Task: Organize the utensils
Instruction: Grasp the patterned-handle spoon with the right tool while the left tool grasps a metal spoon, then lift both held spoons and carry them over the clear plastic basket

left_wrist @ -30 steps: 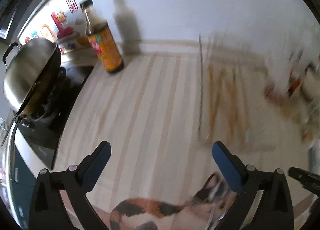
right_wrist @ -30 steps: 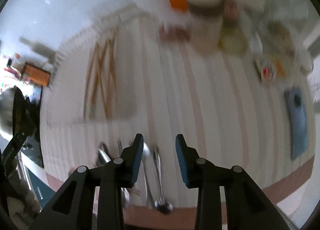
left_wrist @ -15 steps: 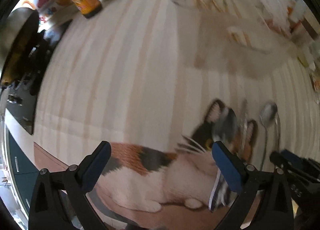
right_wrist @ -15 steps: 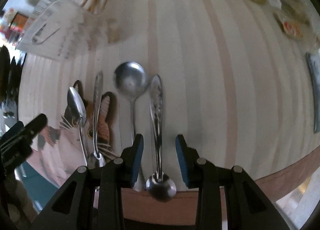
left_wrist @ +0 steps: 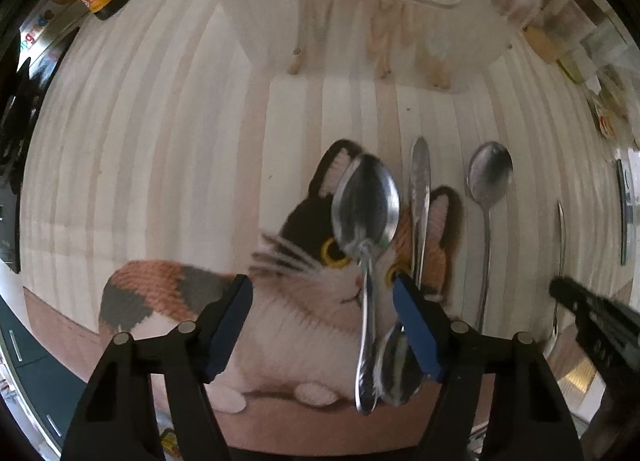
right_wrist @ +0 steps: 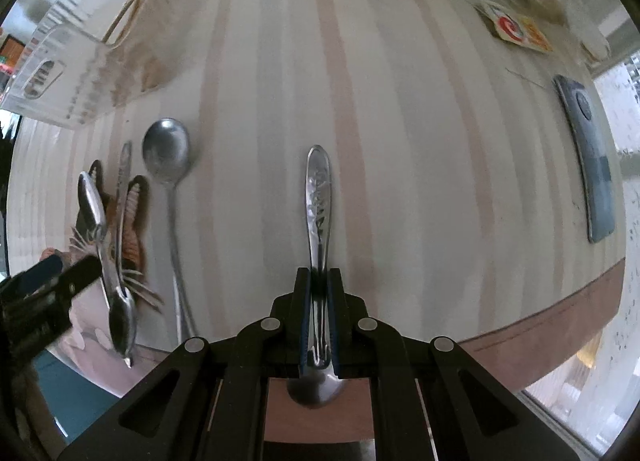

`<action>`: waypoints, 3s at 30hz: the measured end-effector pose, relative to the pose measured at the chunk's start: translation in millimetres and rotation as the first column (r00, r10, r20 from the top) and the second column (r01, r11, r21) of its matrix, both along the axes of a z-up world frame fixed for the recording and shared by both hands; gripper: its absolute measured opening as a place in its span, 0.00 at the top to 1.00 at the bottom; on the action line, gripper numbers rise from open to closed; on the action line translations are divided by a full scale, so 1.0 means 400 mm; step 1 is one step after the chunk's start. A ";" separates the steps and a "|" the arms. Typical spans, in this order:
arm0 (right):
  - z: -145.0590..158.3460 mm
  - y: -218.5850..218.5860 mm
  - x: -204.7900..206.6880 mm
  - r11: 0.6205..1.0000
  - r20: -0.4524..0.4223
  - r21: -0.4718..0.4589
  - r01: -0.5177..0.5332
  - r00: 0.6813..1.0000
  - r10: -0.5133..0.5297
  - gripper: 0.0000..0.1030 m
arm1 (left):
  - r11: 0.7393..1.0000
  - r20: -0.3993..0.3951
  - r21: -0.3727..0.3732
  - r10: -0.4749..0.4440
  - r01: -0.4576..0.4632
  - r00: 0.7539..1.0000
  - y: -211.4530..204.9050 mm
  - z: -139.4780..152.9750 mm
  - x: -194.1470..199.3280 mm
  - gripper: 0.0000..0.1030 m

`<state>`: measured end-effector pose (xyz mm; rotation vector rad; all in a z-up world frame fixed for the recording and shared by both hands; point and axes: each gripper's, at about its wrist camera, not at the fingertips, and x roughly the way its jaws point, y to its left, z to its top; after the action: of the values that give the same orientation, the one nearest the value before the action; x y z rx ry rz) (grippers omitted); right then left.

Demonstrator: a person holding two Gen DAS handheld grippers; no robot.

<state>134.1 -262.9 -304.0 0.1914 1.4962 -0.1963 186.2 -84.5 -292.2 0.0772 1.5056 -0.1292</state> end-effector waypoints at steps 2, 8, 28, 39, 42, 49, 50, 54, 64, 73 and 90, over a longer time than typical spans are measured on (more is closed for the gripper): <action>-0.001 -0.006 -0.009 1.000 -0.001 -0.002 0.005 1.000 -0.005 0.92 | 1.000 -0.005 0.002 -0.004 0.004 1.000 -0.018 -0.012 0.012 0.34; -0.003 -0.028 -0.020 1.000 -0.002 -0.003 0.012 1.000 -0.012 0.92 | 1.000 0.020 0.018 -0.011 0.011 1.000 -0.056 -0.017 0.040 0.35; 0.015 -0.030 -0.007 0.999 0.026 0.050 0.023 0.999 -0.024 0.92 | 0.993 0.073 0.097 -0.071 0.064 0.995 0.074 0.037 0.078 0.69; 0.016 0.012 0.031 0.999 -0.034 -0.002 -0.042 0.999 0.042 0.91 | 0.998 0.055 0.056 -0.032 0.029 0.998 0.076 0.047 0.061 0.65; 0.017 0.020 0.043 0.999 -0.038 -0.001 -0.040 0.998 0.040 0.91 | 0.999 0.055 0.047 -0.025 0.022 0.998 0.108 0.022 0.058 0.65; 0.014 0.025 0.052 0.998 -0.044 -0.012 -0.055 0.998 0.054 0.91 | 0.999 0.055 0.030 -0.019 0.017 0.998 0.120 0.006 0.063 0.68; 0.013 0.030 0.053 0.998 -0.043 -0.016 -0.057 0.998 0.056 0.91 | 0.999 0.058 0.035 -0.021 0.019 0.998 0.120 0.007 0.062 0.69; 0.010 0.025 0.046 1.000 -0.029 0.016 -0.008 1.000 0.008 0.92 | 0.999 0.066 0.035 -0.021 0.019 0.998 0.121 0.014 0.049 0.69; 0.124 0.027 0.045 1.000 0.107 0.015 -0.014 0.994 0.013 0.98 | 0.997 0.198 0.064 -0.047 0.035 0.979 0.148 0.144 0.021 0.69; 0.199 0.011 0.062 0.997 0.184 0.074 -0.009 0.983 -0.004 0.98 | 0.998 0.299 0.069 -0.030 0.009 0.954 0.171 0.254 0.029 0.69; 0.519 0.045 0.194 0.981 0.439 0.155 -0.113 0.898 0.034 0.98 | 0.990 0.471 -0.139 0.041 0.028 0.881 0.177 0.624 0.072 0.69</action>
<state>211.6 -244.9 -96.4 0.3005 1.0696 0.0432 215.2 -13.7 -42.5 -0.0115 1.0012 -0.1968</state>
